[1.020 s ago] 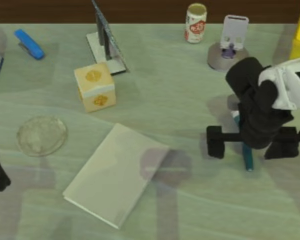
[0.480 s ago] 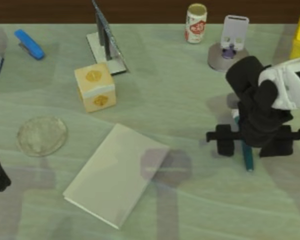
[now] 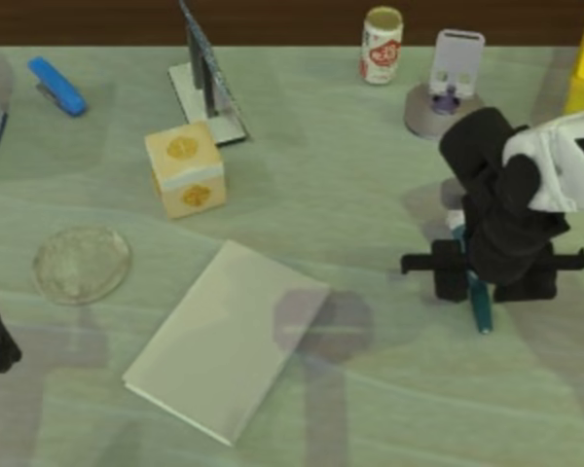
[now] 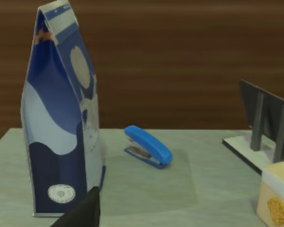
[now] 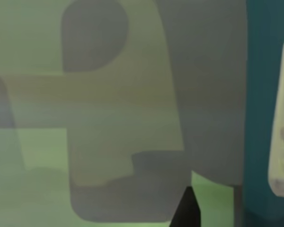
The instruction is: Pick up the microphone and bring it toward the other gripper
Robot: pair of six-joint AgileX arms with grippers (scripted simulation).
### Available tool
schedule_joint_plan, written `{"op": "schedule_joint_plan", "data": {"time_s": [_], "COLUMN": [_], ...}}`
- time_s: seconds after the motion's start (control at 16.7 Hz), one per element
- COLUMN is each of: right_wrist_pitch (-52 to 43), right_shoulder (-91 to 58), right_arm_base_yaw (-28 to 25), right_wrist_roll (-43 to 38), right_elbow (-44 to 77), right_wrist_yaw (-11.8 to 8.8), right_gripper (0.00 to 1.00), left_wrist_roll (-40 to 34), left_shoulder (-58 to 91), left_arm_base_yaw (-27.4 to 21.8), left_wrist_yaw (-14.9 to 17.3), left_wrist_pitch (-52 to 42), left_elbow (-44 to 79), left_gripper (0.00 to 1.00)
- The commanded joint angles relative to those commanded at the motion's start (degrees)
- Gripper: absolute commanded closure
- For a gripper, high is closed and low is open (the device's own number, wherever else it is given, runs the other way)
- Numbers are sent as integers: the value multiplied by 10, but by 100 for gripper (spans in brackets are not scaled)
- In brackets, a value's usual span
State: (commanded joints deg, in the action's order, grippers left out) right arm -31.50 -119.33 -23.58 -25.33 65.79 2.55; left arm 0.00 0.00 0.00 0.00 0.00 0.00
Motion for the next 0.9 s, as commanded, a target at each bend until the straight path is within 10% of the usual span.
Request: {"op": "schedule_joint_plan", "data": {"time_s": [0.36, 0.9], "right_wrist_pitch": [41, 445], "right_shoulder": [48, 127], "right_arm_base_yaw": [-4, -4], "right_wrist_roll": [26, 132], "right_elbow": [3, -106], "right_wrist_yaw": [-7, -121], "right_gripper": [100, 100], "left_wrist_roll": [0, 0], "left_shoulder": [0, 0], "left_arm_base_yaw": [0, 0], "left_wrist_yaw": [0, 0], "left_wrist_pitch": [0, 0], "left_elbow": [0, 0], "left_gripper": [0, 0]}}
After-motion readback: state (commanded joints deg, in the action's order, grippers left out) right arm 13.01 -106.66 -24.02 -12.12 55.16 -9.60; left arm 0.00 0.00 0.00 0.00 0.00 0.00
